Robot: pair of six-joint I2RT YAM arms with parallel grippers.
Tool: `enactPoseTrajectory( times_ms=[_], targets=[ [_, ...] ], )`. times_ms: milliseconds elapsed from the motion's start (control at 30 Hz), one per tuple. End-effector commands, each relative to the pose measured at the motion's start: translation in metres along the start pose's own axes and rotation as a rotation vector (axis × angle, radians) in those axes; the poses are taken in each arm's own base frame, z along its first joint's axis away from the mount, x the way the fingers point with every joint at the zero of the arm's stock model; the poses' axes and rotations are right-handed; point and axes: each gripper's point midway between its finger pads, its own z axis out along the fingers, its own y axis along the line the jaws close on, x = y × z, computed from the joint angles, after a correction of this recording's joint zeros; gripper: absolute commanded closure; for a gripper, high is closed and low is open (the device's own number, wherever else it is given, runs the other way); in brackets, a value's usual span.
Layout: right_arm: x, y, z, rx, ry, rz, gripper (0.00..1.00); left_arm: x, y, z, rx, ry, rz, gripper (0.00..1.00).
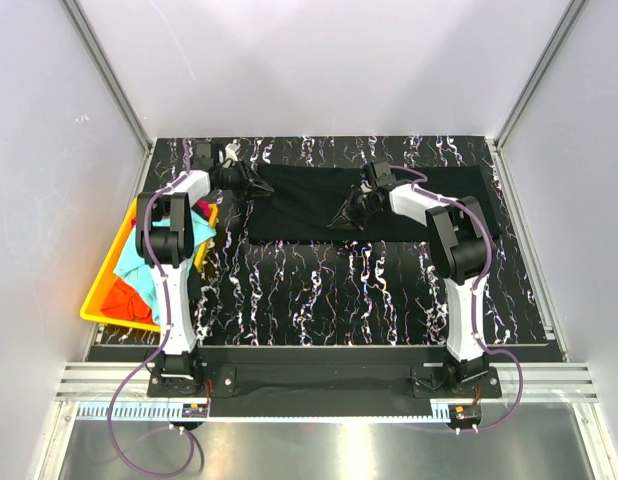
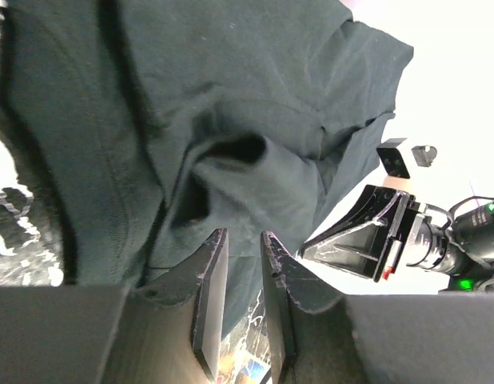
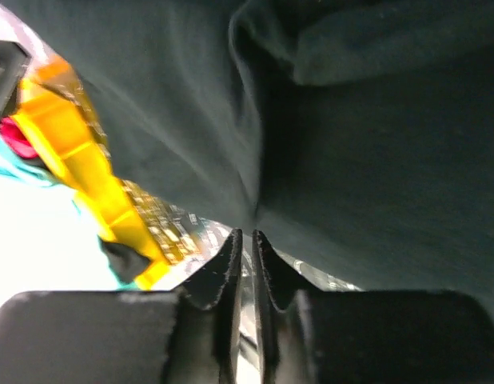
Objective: Fold and stack the t-shirts
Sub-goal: Fold the tshirt
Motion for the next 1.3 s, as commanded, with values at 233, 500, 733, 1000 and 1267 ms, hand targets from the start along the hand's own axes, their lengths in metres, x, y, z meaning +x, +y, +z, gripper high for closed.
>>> enactPoseTrajectory(
  times_ms=[233, 500, 733, 1000, 1267],
  targets=[
    [-0.032, 0.027, -0.033, 0.088, -0.08, -0.294, 0.59, 0.003, -0.071, -0.003, 0.165, -0.011, 0.153, 0.71],
    [-0.04, 0.044, -0.009, 0.011, -0.027, -0.243, 0.69, 0.015, -0.065, 0.022, 0.171, 0.035, 0.111, 0.72],
    [-0.049, 0.055, 0.001, -0.032, -0.016, -0.211, 0.74, 0.01, -0.073, 0.008, 0.133, -0.04, 0.209, 0.59],
    [-0.026, 0.039, -0.011, -0.002, 0.017, -0.178, 0.58, 0.012, -0.035, -0.006, -0.053, -0.037, 0.319, 0.5],
    [-0.009, 0.021, -0.012, -0.006, 0.041, -0.104, 0.51, 0.001, -0.009, -0.004, -0.126, -0.065, 0.292, 0.47]
  ],
)
